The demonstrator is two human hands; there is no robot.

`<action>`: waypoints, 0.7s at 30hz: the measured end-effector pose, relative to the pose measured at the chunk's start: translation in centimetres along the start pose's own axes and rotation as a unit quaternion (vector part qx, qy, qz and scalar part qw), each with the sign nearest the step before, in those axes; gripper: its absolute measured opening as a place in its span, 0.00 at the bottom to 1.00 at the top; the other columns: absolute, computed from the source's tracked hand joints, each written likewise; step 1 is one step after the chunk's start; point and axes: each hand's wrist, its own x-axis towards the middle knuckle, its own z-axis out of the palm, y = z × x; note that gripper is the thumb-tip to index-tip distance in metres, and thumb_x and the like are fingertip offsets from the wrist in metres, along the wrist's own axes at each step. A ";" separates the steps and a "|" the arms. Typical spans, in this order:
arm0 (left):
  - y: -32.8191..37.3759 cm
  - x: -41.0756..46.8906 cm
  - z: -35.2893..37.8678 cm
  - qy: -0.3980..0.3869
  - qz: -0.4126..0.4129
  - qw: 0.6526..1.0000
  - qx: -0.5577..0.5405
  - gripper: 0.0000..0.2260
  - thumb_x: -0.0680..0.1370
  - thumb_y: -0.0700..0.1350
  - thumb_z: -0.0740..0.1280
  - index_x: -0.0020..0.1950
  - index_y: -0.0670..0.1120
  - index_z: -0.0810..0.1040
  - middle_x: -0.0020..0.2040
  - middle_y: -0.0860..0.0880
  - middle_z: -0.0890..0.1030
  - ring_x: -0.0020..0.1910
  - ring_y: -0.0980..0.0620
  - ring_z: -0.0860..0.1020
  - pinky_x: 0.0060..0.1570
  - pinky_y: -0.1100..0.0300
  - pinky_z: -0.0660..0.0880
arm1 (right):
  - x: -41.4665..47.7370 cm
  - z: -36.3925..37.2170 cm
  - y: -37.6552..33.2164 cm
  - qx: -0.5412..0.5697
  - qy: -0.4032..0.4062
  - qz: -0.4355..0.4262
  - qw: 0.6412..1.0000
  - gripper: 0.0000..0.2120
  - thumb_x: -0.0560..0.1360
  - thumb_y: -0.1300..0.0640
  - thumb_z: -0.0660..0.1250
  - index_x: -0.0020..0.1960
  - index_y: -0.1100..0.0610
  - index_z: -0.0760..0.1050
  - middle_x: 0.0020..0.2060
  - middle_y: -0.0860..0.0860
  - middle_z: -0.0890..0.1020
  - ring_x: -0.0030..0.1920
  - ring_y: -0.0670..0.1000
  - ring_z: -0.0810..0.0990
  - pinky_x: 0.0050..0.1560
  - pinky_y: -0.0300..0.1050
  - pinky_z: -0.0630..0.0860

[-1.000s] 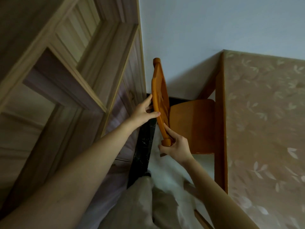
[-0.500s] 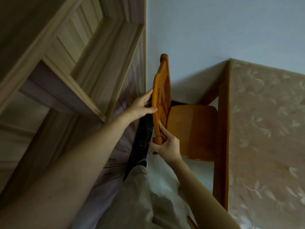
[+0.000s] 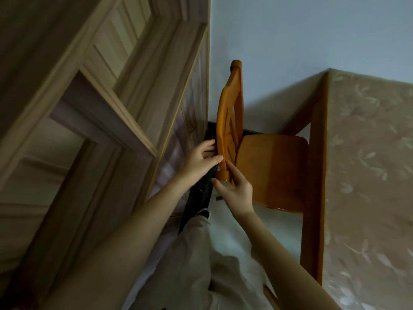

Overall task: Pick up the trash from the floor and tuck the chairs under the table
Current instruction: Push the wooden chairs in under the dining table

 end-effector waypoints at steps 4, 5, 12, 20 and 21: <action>-0.9 -0.9 0.9 0.012 -0.019 0.999 -0.048 0.28 0.75 0.42 0.72 0.73 0.47 0.66 0.67 0.44 0.74 0.64 0.51 0.75 0.62 0.55 0.74 | -1.1 -0.4 0.7 0.016 0.028 0.019 0.999 0.27 0.71 0.56 0.76 0.68 0.55 0.75 0.54 0.39 0.82 0.55 0.35 0.79 0.54 0.30 0.74; -0.8 -0.9 1.1 0.015 -0.019 0.998 -0.064 0.29 0.74 0.42 0.72 0.73 0.47 0.66 0.67 0.45 0.74 0.63 0.52 0.75 0.59 0.58 0.75 | -1.2 -0.4 0.8 0.022 0.027 0.028 0.999 0.27 0.72 0.55 0.76 0.69 0.55 0.74 0.55 0.40 0.82 0.56 0.37 0.80 0.56 0.34 0.76; -0.6 -0.5 1.6 0.031 -0.016 0.996 -0.087 0.32 0.70 0.37 0.75 0.72 0.45 0.68 0.50 0.60 0.80 0.53 0.62 0.80 0.46 0.68 0.77 | -0.5 -0.8 0.9 0.050 0.005 0.045 0.998 0.28 0.72 0.51 0.75 0.70 0.53 0.73 0.51 0.49 0.85 0.50 0.51 0.84 0.50 0.60 0.81; 0.4 1.5 0.4 0.019 -0.032 0.995 -0.093 0.32 0.71 0.35 0.74 0.73 0.42 0.67 0.52 0.54 0.82 0.51 0.60 0.81 0.46 0.65 0.78 | 1.6 -0.1 0.0 0.068 -0.013 0.056 0.996 0.28 0.74 0.56 0.74 0.71 0.57 0.71 0.56 0.53 0.83 0.53 0.48 0.84 0.53 0.51 0.82; 0.6 1.9 0.2 0.019 -0.031 0.995 -0.090 0.32 0.71 0.35 0.74 0.73 0.42 0.67 0.53 0.52 0.82 0.51 0.61 0.81 0.46 0.65 0.78 | 1.9 0.0 -0.2 0.074 -0.012 0.057 0.996 0.28 0.74 0.57 0.74 0.72 0.58 0.71 0.58 0.52 0.83 0.56 0.48 0.83 0.55 0.51 0.81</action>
